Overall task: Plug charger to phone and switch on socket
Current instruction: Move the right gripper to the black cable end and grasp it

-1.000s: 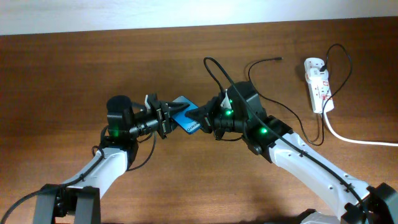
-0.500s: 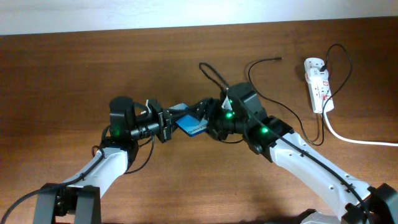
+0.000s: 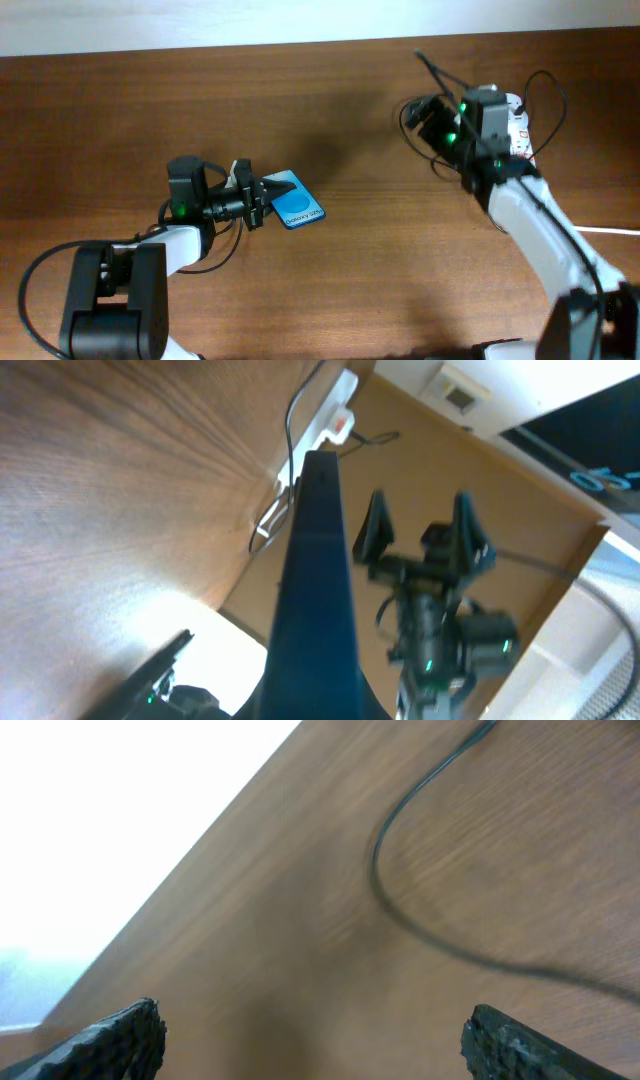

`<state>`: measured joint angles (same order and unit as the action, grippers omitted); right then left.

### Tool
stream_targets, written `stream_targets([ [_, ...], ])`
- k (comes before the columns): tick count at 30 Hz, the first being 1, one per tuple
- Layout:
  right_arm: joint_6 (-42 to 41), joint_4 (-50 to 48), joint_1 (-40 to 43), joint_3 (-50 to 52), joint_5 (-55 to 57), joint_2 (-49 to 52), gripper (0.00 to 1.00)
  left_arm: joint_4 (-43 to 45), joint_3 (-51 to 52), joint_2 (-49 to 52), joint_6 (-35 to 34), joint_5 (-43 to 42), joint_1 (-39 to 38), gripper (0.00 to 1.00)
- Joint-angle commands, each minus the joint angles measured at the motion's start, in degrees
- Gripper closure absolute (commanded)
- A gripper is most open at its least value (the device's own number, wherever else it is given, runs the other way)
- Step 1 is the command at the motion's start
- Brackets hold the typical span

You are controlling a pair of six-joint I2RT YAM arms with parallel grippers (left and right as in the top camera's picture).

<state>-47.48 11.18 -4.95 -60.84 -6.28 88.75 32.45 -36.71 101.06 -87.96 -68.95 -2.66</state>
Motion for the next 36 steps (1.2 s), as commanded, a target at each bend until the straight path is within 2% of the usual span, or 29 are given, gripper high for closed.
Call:
stream_targets([
  [1,2.05,2.91,1.31,-10.97,6.49,11.15,0.03,0.55,-1.29,0.24,0.90,-4.20,0.04,1.00],
  [7,-1.44,10.05,1.99,-35.47,11.52,36.35,0.20,0.52,-1.29,0.24,0.90,-5.42,0.04,1.00],
  [10,-6.05,9.75,2.91,-40.79,11.52,43.63,0.23,0.55,-1.29,0.24,0.92,-5.53,0.04,1.00],
  [14,-10.05,7.43,3.82,-41.62,11.50,48.59,0.30,0.52,-1.29,0.24,0.92,-5.75,0.04,1.00],
  [15,-10.03,7.10,3.85,-41.62,11.54,49.05,0.39,0.52,-1.29,0.24,0.90,-5.92,0.04,1.00],
  [16,-10.03,6.56,3.87,-41.62,11.30,49.40,0.59,0.52,-1.27,0.24,0.90,-6.16,0.04,1.00],
  [17,-10.01,6.56,3.85,-41.62,11.28,49.66,0.75,0.50,-1.27,0.24,0.90,-6.51,0.04,1.00],
  [19,-9.79,6.58,3.85,-41.59,10.82,49.83,0.89,0.50,-1.27,0.24,0.90,-6.97,0.04,1.00],
  [20,-8.07,6.34,3.85,-41.62,9.75,49.83,0.96,0.50,-1.27,0.24,0.87,-7.76,0.04,1.00],
  [24,6.97,5.55,3.85,-41.75,2.16,48.89,0.96,0.52,-1.27,0.24,0.90,-8.24,0.09,1.00],
  [26,15.52,8.66,3.80,-41.77,-2.23,46.23,0.96,0.52,-1.27,0.24,0.87,-7.80,0.09,1.00],
  [31,29.03,32.48,3.80,-41.77,-15.37,34.29,0.96,1.66,-1.29,0.24,0.90,-8.00,0.22,1.00],
  [34,42.07,47.74,3.67,-41.70,-29.07,27.39,0.96,13.29,-1.31,0.24,0.85,-8.44,1.79,1.00],
  [36,49.00,56.74,3.63,-41.70,-34.34,23.02,0.95,15.63,-1.88,0.24,0.90,-10.47,3.78,1.00],
])
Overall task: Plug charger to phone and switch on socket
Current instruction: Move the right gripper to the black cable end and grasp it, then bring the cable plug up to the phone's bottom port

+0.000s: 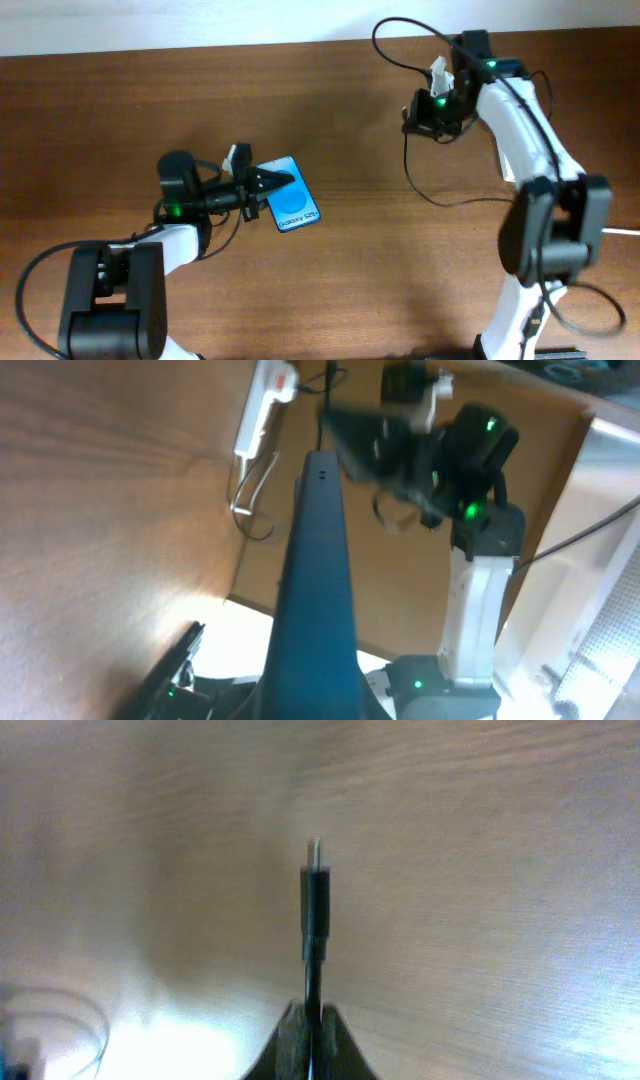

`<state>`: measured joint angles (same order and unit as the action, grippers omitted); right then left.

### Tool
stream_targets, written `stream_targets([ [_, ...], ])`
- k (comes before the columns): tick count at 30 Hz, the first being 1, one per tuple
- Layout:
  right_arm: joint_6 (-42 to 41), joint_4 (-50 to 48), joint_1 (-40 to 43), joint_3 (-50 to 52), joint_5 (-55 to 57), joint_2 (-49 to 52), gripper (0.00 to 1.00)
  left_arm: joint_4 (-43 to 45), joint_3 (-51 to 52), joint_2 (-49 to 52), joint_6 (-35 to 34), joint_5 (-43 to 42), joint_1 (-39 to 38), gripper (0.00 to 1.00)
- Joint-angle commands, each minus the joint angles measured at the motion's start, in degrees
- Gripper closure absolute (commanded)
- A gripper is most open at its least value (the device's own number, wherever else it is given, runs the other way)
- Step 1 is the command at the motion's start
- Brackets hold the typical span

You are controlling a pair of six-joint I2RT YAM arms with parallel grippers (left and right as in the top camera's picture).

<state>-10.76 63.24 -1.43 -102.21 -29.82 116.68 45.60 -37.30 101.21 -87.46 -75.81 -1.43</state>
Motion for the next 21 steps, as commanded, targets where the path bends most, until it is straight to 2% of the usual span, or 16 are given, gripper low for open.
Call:
stream_targets([
  [1,16.33,9.16,0.09,-0.33,-13.25,-7.52,0.95,3.82,-1.66,0.09,0.42,-4.68,3.50,1.00],
  [3,21.57,16.22,0.02,-0.31,-16.41,-12.26,0.96,8.76,-2.21,0.09,0.37,-6.16,4.33,1.00],
  [7,28.83,24.87,-0.20,1.86,-21.90,-21.84,0.96,9.75,-3.56,0.09,0.37,-6.84,4.31,1.00],
  [10,28.98,26.53,-0.44,7.17,-22.10,-31.89,0.95,10.97,-3.72,0.09,0.37,-6.71,4.17,1.00],
  [12,28.92,24.68,-0.48,15.10,-23.71,-40.94,0.95,12.61,-3.72,0.09,0.35,-6.47,4.09,1.00],
  [14,24.52,17.97,-0.48,26.25,-27.54,-50.18,0.96,15.23,-3.74,0.09,-1.05,-4.61,3.50,1.00],
  [17,4.35,-2.01,-0.87,42.10,-27.39,-59.56,0.95,20.17,-3.76,0.09,-4.22,-1.68,1.14,1.00],
  [19,-6.16,-18.25,-5.27,51.84,-27.34,-62.93,0.96,21.88,-4.07,0.09,-5.11,0.70,-1.92,1.00],
  [21,-13.35,-28.39,-11.39,56.35,-23.50,-62.38,0.96,21.90,-4.63,0.09,-5.09,3.02,-4.09,1.00],
])
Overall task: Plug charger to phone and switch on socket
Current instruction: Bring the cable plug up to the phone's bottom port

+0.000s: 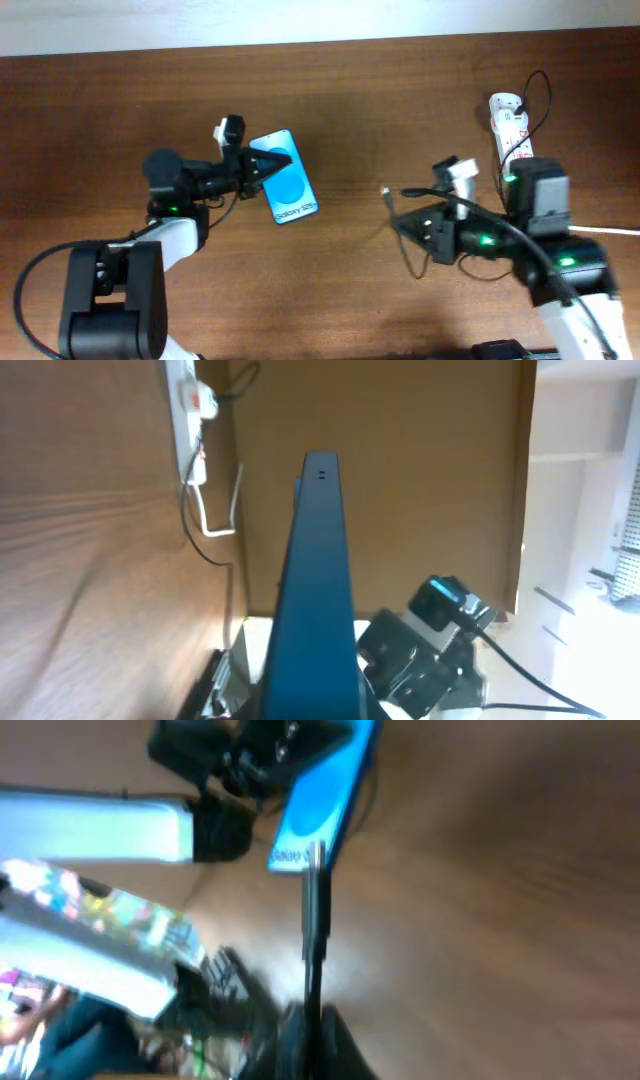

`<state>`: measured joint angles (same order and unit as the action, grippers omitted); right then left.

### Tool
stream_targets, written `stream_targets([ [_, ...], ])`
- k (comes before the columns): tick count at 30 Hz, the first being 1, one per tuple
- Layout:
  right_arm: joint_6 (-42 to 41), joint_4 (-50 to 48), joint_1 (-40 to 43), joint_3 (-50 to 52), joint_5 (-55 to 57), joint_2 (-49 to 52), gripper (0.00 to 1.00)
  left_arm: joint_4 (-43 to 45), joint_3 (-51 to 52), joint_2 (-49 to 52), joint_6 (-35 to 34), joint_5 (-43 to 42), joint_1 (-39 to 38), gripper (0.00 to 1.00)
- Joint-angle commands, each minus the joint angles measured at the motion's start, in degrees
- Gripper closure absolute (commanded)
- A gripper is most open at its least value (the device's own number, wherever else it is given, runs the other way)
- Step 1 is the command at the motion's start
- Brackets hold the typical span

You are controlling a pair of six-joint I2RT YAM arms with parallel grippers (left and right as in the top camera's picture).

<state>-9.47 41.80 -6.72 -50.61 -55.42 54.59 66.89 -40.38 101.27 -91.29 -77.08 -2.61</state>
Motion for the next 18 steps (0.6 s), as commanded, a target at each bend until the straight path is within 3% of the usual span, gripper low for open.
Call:
stream_targets([
  [1,-17.33,-9.44,-9.35,5.55,5.01,0.70,0.96,0.61,-2.08,0.02,-1.25,4.55,-3.54,1.00],
  [6,-21.44,-19.71,-20.04,5.57,6.86,5.57,0.96,7.21,-5.51,0.02,-1.25,4.46,-4.26,1.00],
  [10,-28.06,-23.58,-20.83,5.57,7.45,9.27,0.96,7.23,-5.88,0.02,-1.62,4.87,-4.26,1.00],
  [18,-28.98,-24.72,-20.83,5.57,7.21,11.19,0.96,7.21,-5.86,0.02,-3.76,4.70,-4.22,1.00],
])
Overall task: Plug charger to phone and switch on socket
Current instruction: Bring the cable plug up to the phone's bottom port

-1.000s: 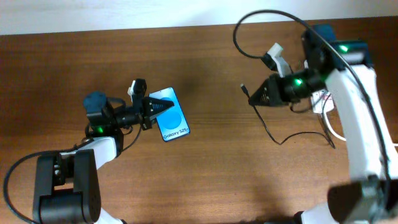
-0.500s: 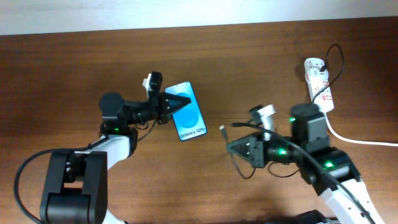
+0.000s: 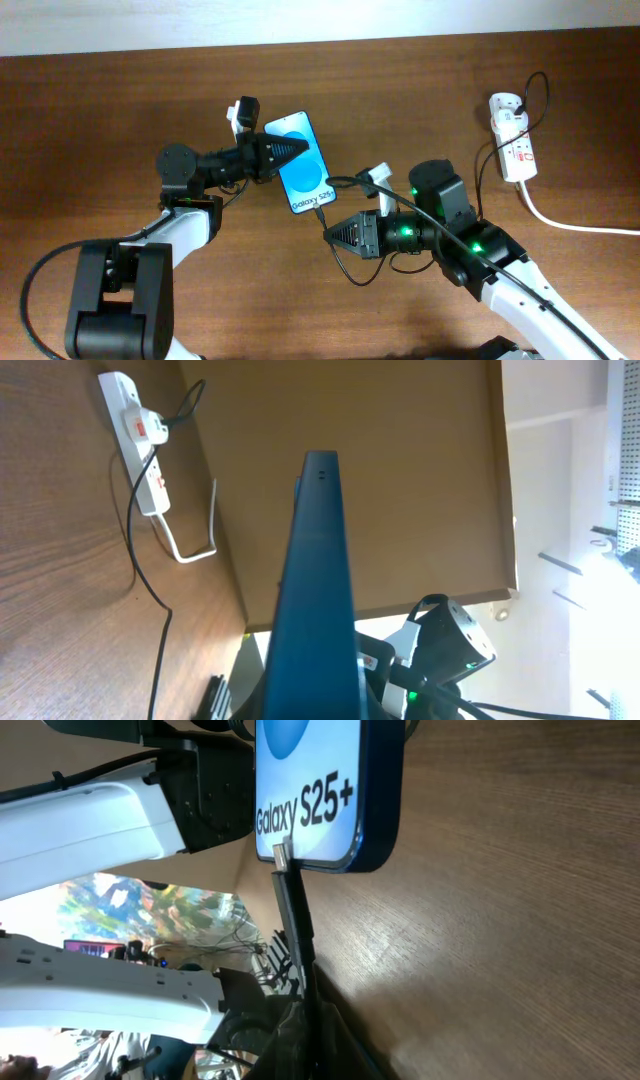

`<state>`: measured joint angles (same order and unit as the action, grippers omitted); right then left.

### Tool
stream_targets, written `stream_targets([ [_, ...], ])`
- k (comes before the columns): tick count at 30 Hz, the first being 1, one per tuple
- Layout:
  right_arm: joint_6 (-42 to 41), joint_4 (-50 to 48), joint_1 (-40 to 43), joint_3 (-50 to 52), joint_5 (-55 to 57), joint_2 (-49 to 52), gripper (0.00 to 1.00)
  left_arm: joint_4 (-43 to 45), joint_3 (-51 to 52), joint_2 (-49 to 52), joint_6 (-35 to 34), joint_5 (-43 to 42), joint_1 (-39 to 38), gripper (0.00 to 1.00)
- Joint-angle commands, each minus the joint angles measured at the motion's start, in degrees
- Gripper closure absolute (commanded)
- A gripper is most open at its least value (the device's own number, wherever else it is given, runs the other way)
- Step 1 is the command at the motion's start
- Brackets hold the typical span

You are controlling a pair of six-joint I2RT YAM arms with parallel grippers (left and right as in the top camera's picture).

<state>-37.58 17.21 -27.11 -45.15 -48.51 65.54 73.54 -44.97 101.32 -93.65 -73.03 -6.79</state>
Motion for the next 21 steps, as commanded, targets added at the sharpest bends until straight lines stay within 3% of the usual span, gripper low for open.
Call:
stream_targets([
  [1,-0.94,-0.13,-0.42,0.11,-0.66,0.26,0.96,0.57,-1.27,-0.02,-1.99,0.68,-0.02,1.00],
  [21,-3.48,-2.54,-0.42,0.11,-2.73,0.22,0.96,0.59,-1.27,-0.02,-3.21,0.50,1.31,1.00],
])
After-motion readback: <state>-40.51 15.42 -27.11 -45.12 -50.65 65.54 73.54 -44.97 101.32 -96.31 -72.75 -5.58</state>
